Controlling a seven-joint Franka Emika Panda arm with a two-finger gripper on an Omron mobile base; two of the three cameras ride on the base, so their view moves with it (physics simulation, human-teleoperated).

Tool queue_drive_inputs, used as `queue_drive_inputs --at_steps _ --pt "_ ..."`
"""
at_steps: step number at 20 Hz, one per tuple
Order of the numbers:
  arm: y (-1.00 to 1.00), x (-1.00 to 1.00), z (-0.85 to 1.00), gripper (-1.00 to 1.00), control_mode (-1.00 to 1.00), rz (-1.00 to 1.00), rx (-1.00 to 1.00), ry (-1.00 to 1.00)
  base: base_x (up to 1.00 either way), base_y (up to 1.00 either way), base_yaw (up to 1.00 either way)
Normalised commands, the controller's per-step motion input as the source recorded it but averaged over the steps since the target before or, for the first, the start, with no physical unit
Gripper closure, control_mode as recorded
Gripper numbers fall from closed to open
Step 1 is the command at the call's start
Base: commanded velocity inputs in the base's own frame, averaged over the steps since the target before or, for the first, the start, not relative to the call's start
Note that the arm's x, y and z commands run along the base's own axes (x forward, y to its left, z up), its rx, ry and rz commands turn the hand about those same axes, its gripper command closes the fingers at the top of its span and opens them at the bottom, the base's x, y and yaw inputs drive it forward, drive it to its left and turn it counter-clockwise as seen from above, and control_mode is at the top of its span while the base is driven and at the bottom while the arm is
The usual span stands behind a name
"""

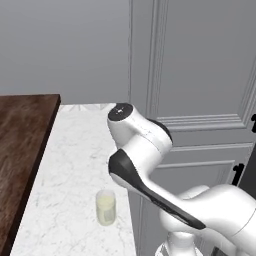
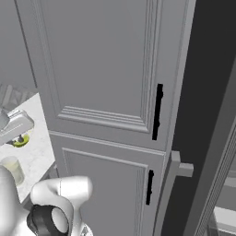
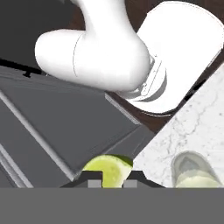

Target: Grab a lemon wedge from the fridge and one ice cube from the ice bowl, and put them in the glass of lemonade.

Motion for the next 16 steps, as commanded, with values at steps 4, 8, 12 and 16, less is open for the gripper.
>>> queue_drive_inputs --at_steps 4,8,12,16 --pt "-0.04 -0.25 -0.41 1.0 -1.0 0.55 0.0 0.06 0.0 0.0 0.0" --pt "0.0 -0.34 -0.63 1.0 -1.0 0.49 0.05 0.0 0.0 0.0 0.0" --pt "-0.08 -0.53 -0.41 1.0 -1.0 0.57 0.06 0.0 0.0 0.0 0.0" --pt "-0.36 -0.57 -0.01 1.0 -1.0 0.76 0.0 0.0 0.0 0.0 0.0"
